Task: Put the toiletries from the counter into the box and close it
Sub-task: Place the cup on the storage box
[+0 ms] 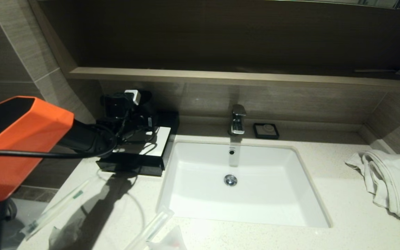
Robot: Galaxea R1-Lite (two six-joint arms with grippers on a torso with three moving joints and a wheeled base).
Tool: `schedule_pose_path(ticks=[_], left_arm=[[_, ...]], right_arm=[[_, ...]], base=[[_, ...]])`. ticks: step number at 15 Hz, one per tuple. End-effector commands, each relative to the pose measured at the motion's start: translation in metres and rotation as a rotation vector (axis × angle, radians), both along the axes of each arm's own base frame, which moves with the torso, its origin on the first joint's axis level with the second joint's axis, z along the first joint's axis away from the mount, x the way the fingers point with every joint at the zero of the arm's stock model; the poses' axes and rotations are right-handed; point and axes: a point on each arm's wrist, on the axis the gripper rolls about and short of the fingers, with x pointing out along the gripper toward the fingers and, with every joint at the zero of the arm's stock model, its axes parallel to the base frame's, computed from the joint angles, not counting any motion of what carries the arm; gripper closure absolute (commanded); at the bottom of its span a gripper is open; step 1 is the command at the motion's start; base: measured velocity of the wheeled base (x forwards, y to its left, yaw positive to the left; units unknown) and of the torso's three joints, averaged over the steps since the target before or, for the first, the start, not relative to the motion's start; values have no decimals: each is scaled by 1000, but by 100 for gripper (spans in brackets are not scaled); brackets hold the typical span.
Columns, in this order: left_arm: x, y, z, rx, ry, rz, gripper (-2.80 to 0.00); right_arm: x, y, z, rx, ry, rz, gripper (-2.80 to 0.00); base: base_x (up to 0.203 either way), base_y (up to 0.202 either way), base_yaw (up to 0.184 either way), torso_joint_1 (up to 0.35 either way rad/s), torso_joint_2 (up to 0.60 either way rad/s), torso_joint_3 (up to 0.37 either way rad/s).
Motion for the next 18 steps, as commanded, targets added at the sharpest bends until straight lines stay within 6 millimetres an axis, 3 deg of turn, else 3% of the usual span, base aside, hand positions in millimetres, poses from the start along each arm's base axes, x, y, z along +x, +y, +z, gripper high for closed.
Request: schedule_pose_path(ticks=[1, 9, 18], left_arm=[[2, -4, -2, -2, -3, -8, 0], [12, -19, -11, 3, -7, -3, 0], [28, -26, -9, -1, -31, 1, 0]], right_arm=[[0, 0, 0, 0, 0, 1, 0], [0, 0, 0, 0, 0, 1, 0], [0, 0, 0, 0, 0, 1, 0]], base=[[0, 0, 0, 0, 0, 0], [0, 0, 0, 0, 0, 0], [0, 0, 0, 0, 0, 0]])
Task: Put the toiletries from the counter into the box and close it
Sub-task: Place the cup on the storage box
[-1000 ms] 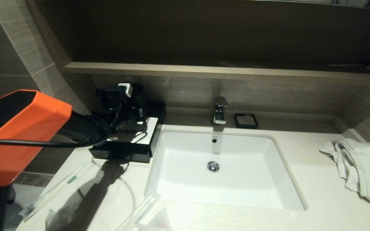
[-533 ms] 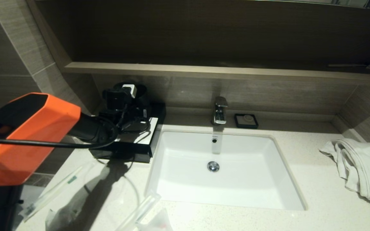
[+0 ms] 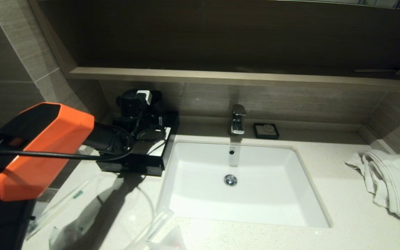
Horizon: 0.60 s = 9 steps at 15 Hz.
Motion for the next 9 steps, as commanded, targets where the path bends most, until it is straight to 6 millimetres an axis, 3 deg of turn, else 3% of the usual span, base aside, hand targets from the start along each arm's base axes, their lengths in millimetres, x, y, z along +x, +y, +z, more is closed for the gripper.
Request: schedule_pose_path(ticks=[1, 9], left_arm=[[6, -1, 0, -4, -15, 1, 0], [18, -4, -3, -3, -26, 20, 0]], right_arm=[[0, 0, 0, 0, 0, 0, 0], [0, 0, 0, 0, 0, 0, 0]], base=[[0, 0, 0, 0, 0, 0], [0, 0, 0, 0, 0, 0]])
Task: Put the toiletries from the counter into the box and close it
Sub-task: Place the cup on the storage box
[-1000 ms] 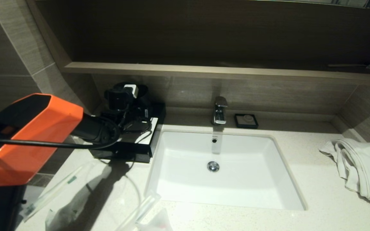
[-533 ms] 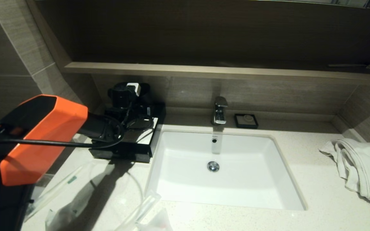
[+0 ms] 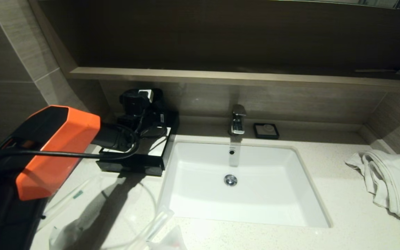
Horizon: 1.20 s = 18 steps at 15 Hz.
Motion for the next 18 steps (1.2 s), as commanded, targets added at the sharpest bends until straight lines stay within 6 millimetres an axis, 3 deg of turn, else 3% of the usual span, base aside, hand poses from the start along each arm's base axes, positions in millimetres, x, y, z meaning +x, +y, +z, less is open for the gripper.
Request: schedule_pose_path(ticks=[1, 18], left_arm=[[3, -1, -3, -1, -4, 1, 0], [28, -6, -2, -7, -34, 18, 0]], right_arm=[[0, 0, 0, 0, 0, 0, 0], [0, 0, 0, 0, 0, 0, 0]], base=[[0, 0, 0, 0, 0, 0], [0, 0, 0, 0, 0, 0]])
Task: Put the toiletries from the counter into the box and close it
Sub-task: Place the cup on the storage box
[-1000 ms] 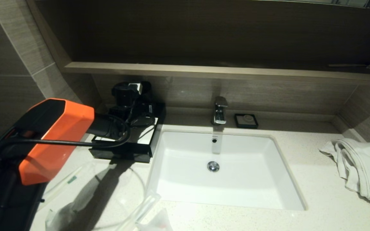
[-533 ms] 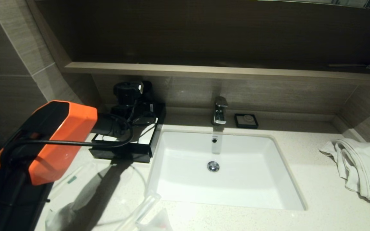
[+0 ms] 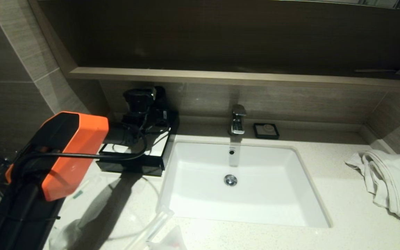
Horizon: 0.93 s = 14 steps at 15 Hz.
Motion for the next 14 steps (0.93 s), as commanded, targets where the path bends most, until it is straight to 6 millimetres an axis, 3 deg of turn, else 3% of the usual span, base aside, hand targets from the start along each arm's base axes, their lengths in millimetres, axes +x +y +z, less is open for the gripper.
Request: schedule_pose_path(ticks=[1, 14], left_arm=[[3, -1, -2, -2, -5, 1, 0], [6, -2, -11, 5, 13, -3, 0]], right_arm=[[0, 0, 0, 0, 0, 0, 0], [0, 0, 0, 0, 0, 0, 0]], base=[[0, 0, 0, 0, 0, 0], [0, 0, 0, 0, 0, 0]])
